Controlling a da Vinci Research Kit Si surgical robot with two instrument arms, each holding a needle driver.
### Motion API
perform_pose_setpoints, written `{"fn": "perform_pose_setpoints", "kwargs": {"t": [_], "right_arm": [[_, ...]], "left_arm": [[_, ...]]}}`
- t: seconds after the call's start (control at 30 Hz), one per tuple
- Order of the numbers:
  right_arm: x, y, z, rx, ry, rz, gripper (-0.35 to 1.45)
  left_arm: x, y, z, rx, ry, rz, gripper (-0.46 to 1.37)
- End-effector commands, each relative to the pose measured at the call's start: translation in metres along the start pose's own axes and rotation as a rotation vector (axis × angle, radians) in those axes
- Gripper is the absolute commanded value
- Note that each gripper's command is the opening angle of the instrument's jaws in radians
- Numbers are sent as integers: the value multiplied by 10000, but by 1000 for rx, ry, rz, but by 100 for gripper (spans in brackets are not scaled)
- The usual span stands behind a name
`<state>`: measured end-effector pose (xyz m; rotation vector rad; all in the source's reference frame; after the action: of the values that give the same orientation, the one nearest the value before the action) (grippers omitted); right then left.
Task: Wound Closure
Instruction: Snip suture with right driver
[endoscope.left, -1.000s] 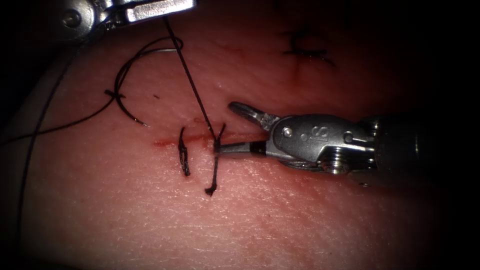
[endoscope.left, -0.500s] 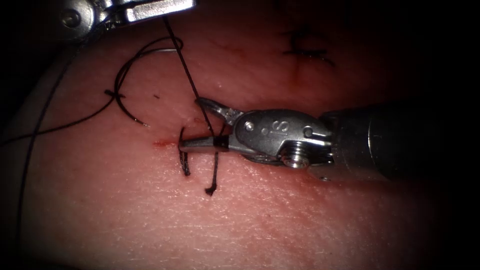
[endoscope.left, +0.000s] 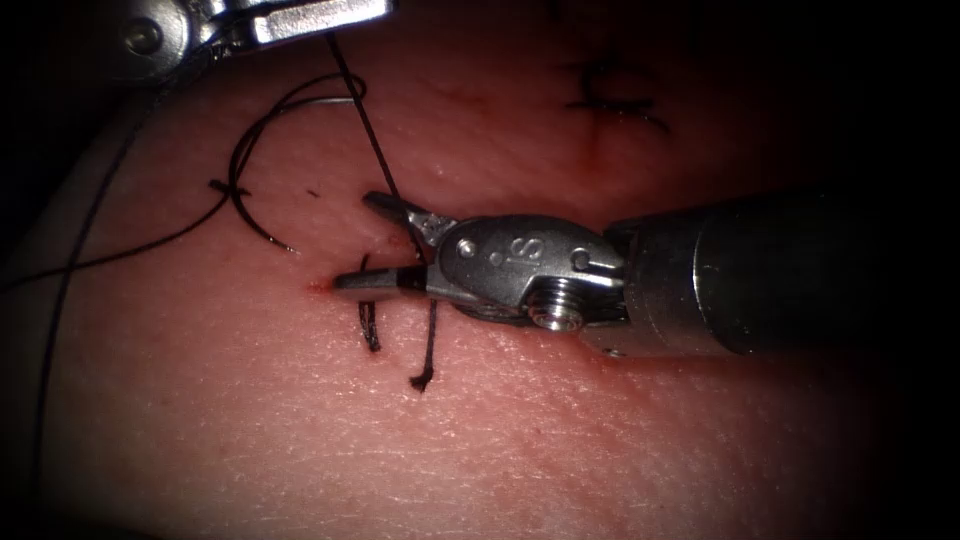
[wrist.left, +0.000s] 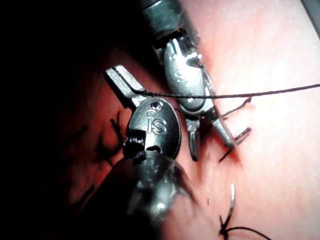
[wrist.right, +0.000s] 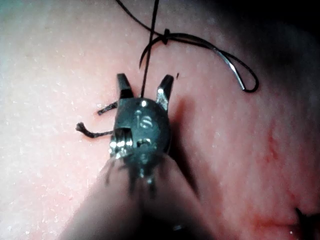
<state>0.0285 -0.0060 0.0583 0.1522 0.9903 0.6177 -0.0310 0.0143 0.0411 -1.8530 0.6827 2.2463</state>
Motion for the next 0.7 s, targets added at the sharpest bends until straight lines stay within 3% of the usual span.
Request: {"fn": "perform_pose_setpoints", "kwargs": {"t": [0.03, 0.27, 0.47, 0.57, 0.6, 0.63, 0.7], "right_arm": [[0, 0, 2, 3, 0, 0, 105], [-3, -3, 13, -4, 0, -3, 102], [-6, -3, 15, -5, 1, -5, 83], [-8, -2, 16, -3, 1, -7, 41], [-8, -2, 16, 4, 2, -8, 13], [-8, -2, 16, 8, 2, -9, -33], [-9, -2, 17, 10, 2, -4, -35]], "left_arm": [[0, 0, 0, -10, 0, 5, -35], [0, 1, -1, -10, 0, 6, -35], [0, 1, -1, -8, 2, 6, -35], [0, 1, -2, -9, 3, 6, -35], [0, 2, -3, -9, 3, 7, -35], [0, 2, -3, -10, 4, 7, -35], [0, 2, -4, -11, 4, 7, -35]]}}
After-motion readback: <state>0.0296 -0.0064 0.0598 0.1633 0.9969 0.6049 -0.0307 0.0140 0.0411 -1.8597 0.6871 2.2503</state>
